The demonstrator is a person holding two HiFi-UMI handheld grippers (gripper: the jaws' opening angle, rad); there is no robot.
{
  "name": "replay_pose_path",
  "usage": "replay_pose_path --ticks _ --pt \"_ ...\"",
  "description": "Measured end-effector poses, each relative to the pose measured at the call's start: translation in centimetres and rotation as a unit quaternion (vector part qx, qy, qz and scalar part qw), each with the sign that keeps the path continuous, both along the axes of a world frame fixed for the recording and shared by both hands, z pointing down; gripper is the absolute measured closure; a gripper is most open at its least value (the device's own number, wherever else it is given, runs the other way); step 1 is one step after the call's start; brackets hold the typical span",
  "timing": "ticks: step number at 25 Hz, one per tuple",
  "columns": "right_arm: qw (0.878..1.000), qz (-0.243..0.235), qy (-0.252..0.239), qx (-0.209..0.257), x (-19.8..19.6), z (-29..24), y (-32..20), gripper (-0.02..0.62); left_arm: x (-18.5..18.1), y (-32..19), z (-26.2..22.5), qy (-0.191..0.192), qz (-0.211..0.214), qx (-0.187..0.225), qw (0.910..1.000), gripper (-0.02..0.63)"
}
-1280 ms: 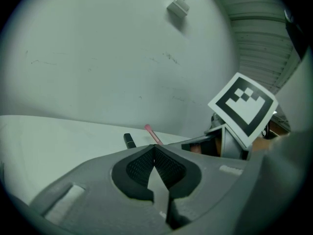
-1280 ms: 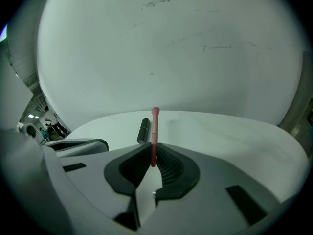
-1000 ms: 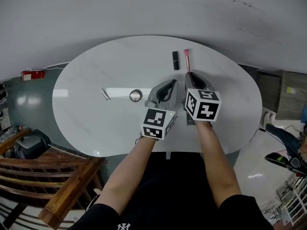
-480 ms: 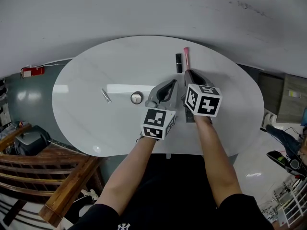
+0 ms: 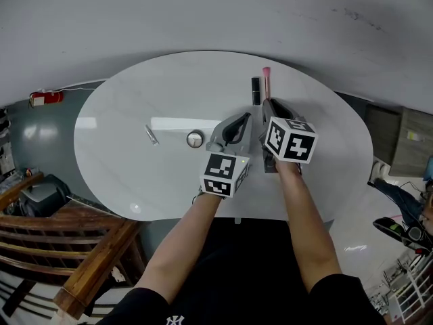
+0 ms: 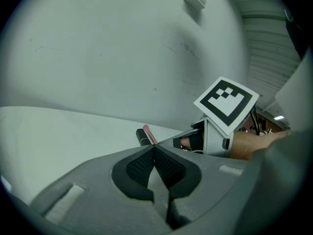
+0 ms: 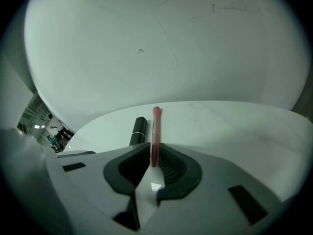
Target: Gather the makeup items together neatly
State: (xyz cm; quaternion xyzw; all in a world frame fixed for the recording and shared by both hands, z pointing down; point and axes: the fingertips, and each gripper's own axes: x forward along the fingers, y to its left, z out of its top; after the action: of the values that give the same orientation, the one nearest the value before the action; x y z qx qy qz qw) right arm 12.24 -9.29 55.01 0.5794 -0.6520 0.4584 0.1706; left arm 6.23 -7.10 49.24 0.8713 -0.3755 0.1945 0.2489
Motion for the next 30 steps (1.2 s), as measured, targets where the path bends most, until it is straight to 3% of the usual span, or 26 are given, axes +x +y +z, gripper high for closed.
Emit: replay_pose_path --ticks 16,30 --pt "0.999 -0.004 0.017 0.030 -1.0 -4.2 1.3 0.532 -1.3 0.7 -1.9 0.013 -0.001 0.014 0.9998 0.597" --pt "0.996 -0.028 -0.003 0.088 -7.1 -8.5 4.9 0.577 -5.3 4.3 -4.6 0.021 0.000 0.039 0.9990 0.597"
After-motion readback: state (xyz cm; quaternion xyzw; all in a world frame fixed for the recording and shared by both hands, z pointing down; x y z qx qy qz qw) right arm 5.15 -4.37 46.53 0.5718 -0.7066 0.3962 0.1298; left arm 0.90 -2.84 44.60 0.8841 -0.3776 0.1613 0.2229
